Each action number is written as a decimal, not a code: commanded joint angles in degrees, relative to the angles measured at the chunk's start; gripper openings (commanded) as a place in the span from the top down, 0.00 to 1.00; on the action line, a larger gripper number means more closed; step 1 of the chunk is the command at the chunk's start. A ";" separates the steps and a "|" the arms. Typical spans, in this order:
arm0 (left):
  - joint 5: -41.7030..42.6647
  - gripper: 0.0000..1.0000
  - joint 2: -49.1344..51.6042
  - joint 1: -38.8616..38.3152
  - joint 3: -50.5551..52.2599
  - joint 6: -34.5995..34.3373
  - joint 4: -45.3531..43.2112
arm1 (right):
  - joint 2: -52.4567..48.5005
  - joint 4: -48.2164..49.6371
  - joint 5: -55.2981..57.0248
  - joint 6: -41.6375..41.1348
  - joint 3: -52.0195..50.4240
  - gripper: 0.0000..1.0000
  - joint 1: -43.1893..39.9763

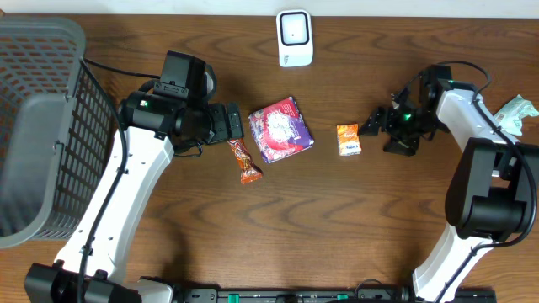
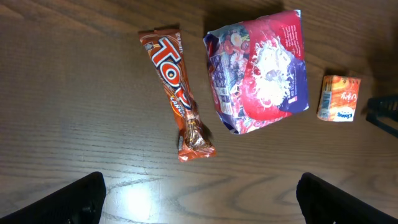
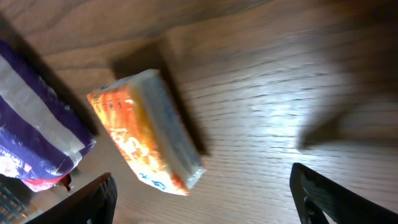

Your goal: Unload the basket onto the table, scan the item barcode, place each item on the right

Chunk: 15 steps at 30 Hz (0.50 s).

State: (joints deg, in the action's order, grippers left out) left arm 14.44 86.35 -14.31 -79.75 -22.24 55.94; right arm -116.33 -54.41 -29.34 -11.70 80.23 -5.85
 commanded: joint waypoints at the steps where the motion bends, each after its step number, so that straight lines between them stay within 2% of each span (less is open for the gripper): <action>1: -0.63 0.02 -0.63 0.26 -0.20 0.59 0.17 | -0.02 0.07 -1.42 1.07 0.79 0.15 2.36; 3: -0.63 0.02 -0.63 0.26 -0.20 0.57 0.17 | -0.02 1.14 -1.38 1.03 0.57 0.08 3.50; 4: -0.63 0.02 -0.63 0.26 -0.20 0.57 0.17 | -0.02 1.92 -1.11 0.94 0.55 0.01 4.11; 9: -0.63 0.02 -0.63 0.26 -0.20 0.57 0.17 | -0.02 4.96 4.09 -5.84 0.55 0.01 6.71; 15: -0.63 0.02 -0.63 0.26 -0.20 0.57 0.17 | -0.02 6.01 4.20 -6.32 0.55 0.01 8.50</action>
State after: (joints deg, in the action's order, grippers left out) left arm 14.44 86.35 -14.31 -79.75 -22.24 55.94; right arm -116.33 -48.49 -26.20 -16.34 80.23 1.89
